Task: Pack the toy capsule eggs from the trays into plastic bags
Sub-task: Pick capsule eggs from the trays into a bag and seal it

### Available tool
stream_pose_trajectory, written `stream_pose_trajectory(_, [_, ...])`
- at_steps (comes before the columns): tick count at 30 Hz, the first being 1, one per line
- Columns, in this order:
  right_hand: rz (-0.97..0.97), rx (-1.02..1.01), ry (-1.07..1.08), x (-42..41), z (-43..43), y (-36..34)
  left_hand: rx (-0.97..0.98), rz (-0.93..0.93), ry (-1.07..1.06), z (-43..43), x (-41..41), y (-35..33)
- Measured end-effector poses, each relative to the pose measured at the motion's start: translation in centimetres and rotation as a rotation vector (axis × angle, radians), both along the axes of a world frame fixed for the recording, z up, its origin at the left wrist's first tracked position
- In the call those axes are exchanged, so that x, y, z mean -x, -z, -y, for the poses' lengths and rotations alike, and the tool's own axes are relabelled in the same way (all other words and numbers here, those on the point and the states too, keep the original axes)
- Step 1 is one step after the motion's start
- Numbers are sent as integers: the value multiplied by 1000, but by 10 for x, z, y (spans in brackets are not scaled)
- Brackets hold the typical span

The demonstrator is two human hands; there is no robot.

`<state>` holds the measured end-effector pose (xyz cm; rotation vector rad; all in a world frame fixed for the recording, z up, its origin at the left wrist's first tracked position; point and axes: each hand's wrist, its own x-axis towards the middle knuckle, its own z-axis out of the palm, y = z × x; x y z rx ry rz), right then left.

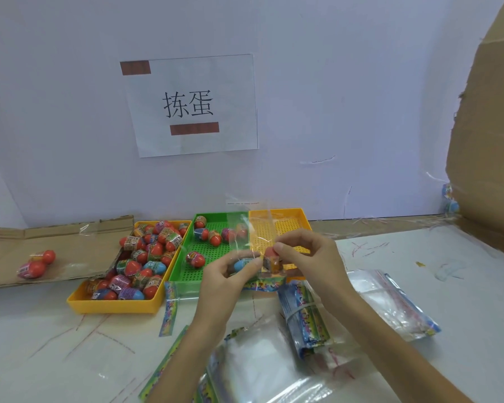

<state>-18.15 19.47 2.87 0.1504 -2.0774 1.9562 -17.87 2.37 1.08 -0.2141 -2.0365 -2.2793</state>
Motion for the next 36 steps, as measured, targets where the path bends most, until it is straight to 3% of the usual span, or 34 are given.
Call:
stream_pose_trajectory(10, [6, 75, -122, 0, -5, -1, -139, 51, 149, 5, -3, -5])
stream_pose_trajectory(17, [8, 132, -242, -1, -5, -2, -259, 206, 307, 5, -4, -9])
stream_pose_trajectory(23, [117, 0, -261, 0, -3, 0, -389, 147, 104, 6, 3, -6])
stream_pose_trajectory(27, [79, -124, -241, -1, 0, 1, -478, 131, 11, 10, 6, -7])
stream_pose_trajectory(36, [-23, -111, -159, 0, 1, 2, -369, 99, 158, 14, 6, -7])
